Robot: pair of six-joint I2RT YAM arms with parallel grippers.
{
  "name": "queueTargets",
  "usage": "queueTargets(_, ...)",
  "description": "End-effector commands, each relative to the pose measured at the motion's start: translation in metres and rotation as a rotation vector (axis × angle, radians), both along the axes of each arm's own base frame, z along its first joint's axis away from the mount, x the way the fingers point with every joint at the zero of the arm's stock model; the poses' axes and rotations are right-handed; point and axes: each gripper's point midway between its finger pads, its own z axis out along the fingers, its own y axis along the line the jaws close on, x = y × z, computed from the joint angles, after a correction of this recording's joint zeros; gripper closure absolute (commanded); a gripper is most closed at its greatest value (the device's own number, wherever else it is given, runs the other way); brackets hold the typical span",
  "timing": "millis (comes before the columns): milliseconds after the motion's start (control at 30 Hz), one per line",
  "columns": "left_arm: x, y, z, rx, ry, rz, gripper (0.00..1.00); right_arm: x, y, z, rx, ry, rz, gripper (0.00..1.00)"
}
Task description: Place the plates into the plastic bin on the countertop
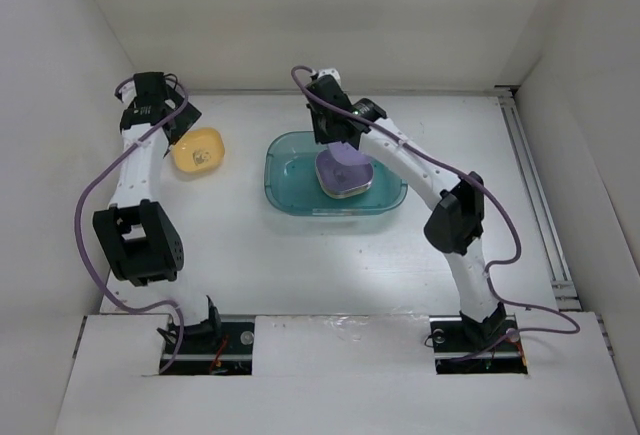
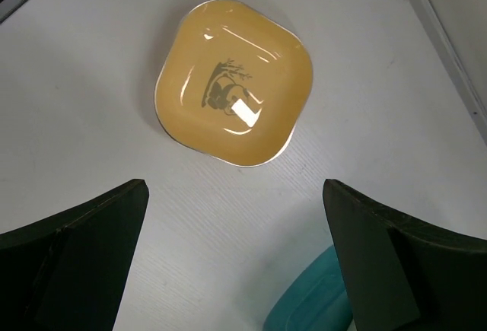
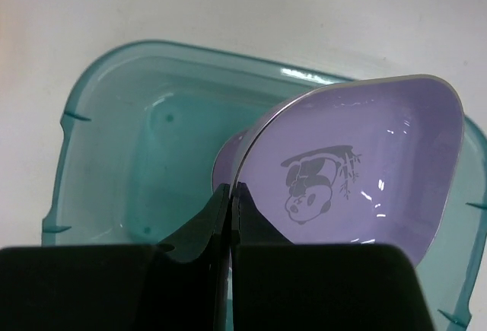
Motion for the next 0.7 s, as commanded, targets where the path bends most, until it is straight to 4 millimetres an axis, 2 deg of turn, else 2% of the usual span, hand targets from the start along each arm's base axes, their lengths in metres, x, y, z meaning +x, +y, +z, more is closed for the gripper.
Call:
queueTargets(0,-0.005,0.022,-0.003,0.007,0.031,0.032,0.00,-0.003,0.011,0.022,0.062,-0.058,-0.017,0.99)
queueTargets(33,-0.004,0.022,-0.005,0.007,0.029,0.032,0.00,-0.004,0.011,0.018,0.065,-0.050,-0.024,0.96)
queueTargets(67,-0.003,0.022,-0.015,0.004,0.044,0.032,0.00,-0.007,0.015,0.018,0.065,-0.049,-0.015,0.87)
queueTargets(100,-0.002,0.022,-0.019,0.002,0.055,0.032,0.00,-0.007,0.015,0.018,0.065,-0.049,-0.015,0.54)
queueTargets(133,-0.001,0.023,-0.025,0.009,0.071,0.022,0.00,-0.006,0.016,0.020,0.072,-0.056,-0.015,0.45)
queueTargets(167,-0.001,0.023,-0.029,0.007,0.080,0.022,0.00,-0.013,0.023,0.027,0.086,-0.061,0.006,0.37)
queueTargets(200,-0.003,0.023,-0.041,0.007,0.111,0.015,0.00,-0.016,0.028,0.036,0.112,-0.077,0.010,0.11)
queueTargets(233,-0.004,0.023,-0.045,0.006,0.116,0.015,0.00,-0.020,0.033,0.057,0.160,-0.123,0.023,0.03)
queueTargets(300,-0.010,0.024,-0.070,0.009,0.173,0.012,0.00,-0.035,0.046,0.075,0.190,-0.160,0.067,0.00)
queueTargets(367,-0.010,0.024,-0.084,0.010,0.200,0.003,0.00,-0.047,0.047,0.097,0.213,-0.195,0.085,0.00)
queueTargets(433,-0.008,0.025,-0.103,0.006,0.246,-0.005,0.00,-0.054,0.045,0.104,0.209,-0.209,0.090,0.00)
queueTargets(467,-0.008,0.025,-0.111,0.003,0.263,-0.006,0.00,-0.057,0.041,0.117,0.232,-0.230,0.090,0.00)
queueTargets(500,-0.005,0.027,-0.112,0.011,0.267,0.001,0.00,-0.062,0.042,0.121,0.240,-0.235,0.099,0.00)
queueTargets(533,-0.003,0.028,-0.121,0.007,0.284,0.000,0.00,-0.065,0.039,0.115,0.223,-0.231,0.105,0.00)
queueTargets(567,-0.003,0.028,-0.127,0.004,0.298,0.000,0.00,-0.073,0.038,0.129,0.251,-0.254,0.115,0.00)
queueTargets(633,0.000,0.028,-0.135,-0.005,0.311,0.009,0.02,-0.076,0.033,0.132,0.252,-0.266,0.120,0.00)
queueTargets(667,-0.001,0.027,-0.148,-0.011,0.339,0.008,0.02,-0.079,0.030,0.124,0.236,-0.252,0.120,0.00)
